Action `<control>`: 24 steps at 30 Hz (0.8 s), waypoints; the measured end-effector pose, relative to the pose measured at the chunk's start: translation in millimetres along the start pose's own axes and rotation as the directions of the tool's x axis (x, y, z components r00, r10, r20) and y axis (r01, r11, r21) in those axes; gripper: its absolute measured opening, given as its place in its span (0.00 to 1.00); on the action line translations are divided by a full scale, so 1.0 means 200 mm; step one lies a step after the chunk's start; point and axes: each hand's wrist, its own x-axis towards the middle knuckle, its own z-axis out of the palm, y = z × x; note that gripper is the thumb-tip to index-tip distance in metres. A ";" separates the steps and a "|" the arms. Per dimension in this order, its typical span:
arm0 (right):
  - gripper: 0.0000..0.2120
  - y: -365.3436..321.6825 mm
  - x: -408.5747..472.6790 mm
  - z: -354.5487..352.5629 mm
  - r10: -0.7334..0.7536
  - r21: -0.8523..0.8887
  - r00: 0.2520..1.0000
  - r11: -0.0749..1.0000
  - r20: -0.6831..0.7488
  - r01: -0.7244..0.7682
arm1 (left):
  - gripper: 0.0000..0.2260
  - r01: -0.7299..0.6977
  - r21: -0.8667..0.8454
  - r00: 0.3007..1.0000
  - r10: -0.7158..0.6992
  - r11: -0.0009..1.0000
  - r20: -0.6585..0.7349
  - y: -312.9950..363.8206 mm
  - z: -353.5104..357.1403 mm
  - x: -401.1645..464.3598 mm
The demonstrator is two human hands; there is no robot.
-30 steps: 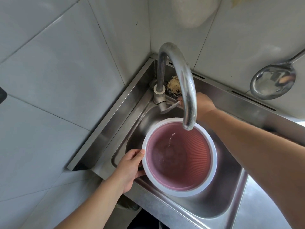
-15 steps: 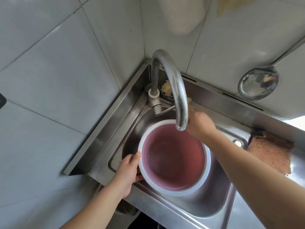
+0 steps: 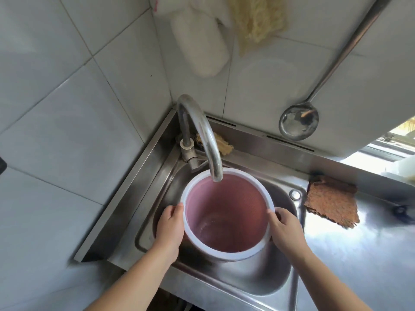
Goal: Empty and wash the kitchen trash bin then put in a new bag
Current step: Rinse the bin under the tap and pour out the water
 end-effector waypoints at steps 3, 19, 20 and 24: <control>0.20 -0.06 -0.01 -0.06 -0.046 -0.025 0.996 0.999 -0.070 0.045 | 0.16 -0.031 -0.009 0.999 0.031 0.999 -0.027 0.07 0.03 0.00; 0.17 -0.24 -0.16 0.02 -0.286 -0.092 0.955 0.956 -0.082 0.279 | 0.14 -0.098 -0.045 0.988 0.092 0.994 -0.126 -0.04 -0.15 -0.14; 0.16 -0.22 -0.18 0.02 -0.304 -0.099 0.950 0.950 -0.078 0.296 | 0.14 -0.143 -0.025 0.981 0.138 0.989 -0.137 -0.04 -0.15 -0.17; 0.15 -0.10 -0.23 -0.01 -0.344 -0.132 0.935 0.934 -0.087 0.332 | 0.12 -0.317 0.102 0.922 0.332 0.943 -0.201 -0.04 -0.15 -0.31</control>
